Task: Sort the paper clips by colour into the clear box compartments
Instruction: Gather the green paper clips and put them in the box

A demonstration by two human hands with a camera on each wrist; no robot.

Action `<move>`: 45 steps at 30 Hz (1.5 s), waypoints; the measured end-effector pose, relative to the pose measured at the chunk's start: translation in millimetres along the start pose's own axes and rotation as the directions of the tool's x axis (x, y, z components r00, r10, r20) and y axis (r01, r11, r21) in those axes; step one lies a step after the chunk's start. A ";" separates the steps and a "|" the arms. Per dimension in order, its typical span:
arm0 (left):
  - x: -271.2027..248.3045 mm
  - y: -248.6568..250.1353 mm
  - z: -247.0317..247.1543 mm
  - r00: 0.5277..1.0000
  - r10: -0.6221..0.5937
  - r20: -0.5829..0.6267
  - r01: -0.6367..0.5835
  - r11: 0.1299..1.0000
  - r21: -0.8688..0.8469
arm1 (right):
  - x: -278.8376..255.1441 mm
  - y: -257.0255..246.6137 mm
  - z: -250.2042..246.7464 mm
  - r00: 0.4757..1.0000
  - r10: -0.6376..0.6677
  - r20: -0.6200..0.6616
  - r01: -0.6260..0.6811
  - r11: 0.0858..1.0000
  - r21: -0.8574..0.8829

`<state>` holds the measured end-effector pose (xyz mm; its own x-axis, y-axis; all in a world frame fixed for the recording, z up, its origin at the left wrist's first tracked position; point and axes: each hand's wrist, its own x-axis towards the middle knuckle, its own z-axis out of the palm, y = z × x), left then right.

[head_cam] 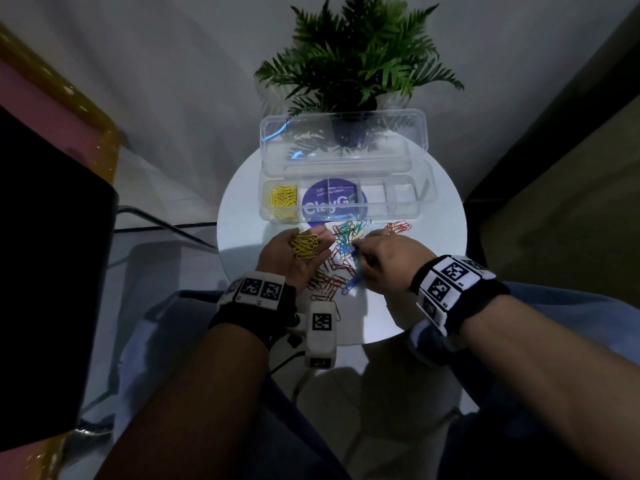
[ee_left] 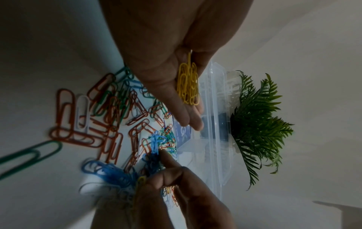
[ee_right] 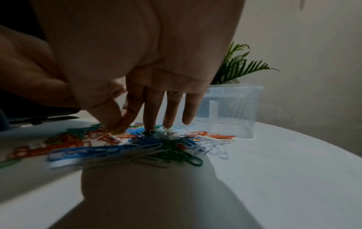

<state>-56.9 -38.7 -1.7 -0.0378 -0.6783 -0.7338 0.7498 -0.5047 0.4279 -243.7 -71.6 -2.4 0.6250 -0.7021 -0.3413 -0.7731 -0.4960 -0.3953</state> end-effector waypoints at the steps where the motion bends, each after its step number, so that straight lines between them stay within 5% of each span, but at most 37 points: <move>1: 0.5 0.3 0.4 1.000 0.004 0.003 -0.004 1.000 0.001 | -1.7 -1.3 0.7 1.000 -0.005 0.023 0.005 1.000 -0.001; 4: 1.4 1.9 -0.1 1.000 0.009 0.004 -0.009 1.000 0.017 | -7.5 -3.0 -0.6 0.994 0.040 -0.104 -0.027 0.992 0.124; 8: 0.9 3.7 -2.3 1.000 0.001 0.016 -0.002 1.000 0.018 | -2.6 8.0 -9.0 0.917 0.227 -0.329 -0.122 0.943 0.311; 12: 0.0 5.3 -2.2 1.000 0.009 0.029 -0.010 1.000 0.021 | 13.2 8.0 -12.3 0.983 0.152 -0.104 -0.135 0.979 0.150; 16: -1.6 6.6 -1.4 0.999 0.007 0.040 -0.007 1.000 0.012 | 17.8 4.1 -8.7 0.980 0.197 0.028 -0.198 0.980 0.023; 24: -4.1 9.8 0.0 0.999 -0.018 0.046 0.018 1.000 0.012 | 12.6 10.2 -14.3 0.968 0.197 -0.158 -0.177 0.976 0.128; 34: -2.8 10.0 -0.1 0.999 -0.016 0.030 0.016 1.000 -0.004 | 37.1 -5.6 -9.3 0.990 0.138 -0.027 -0.140 0.981 -0.132; 40: -3.2 11.0 -2.1 0.999 -0.033 0.032 0.032 0.999 0.007 | 32.3 -3.4 -6.7 0.977 0.212 -0.036 -0.214 0.975 -0.059; 45: -3.3 11.5 -4.6 1.000 -0.025 0.012 0.025 1.000 0.007 | 25.9 5.5 -16.9 0.958 0.223 -0.181 -0.214 0.974 0.070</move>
<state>-45.0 -39.7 3.3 -0.0643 -0.6715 -0.7382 0.7442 -0.5251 0.4129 -233.6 -101.1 1.0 0.4064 -0.8756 -0.2612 -0.8793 -0.2972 -0.3721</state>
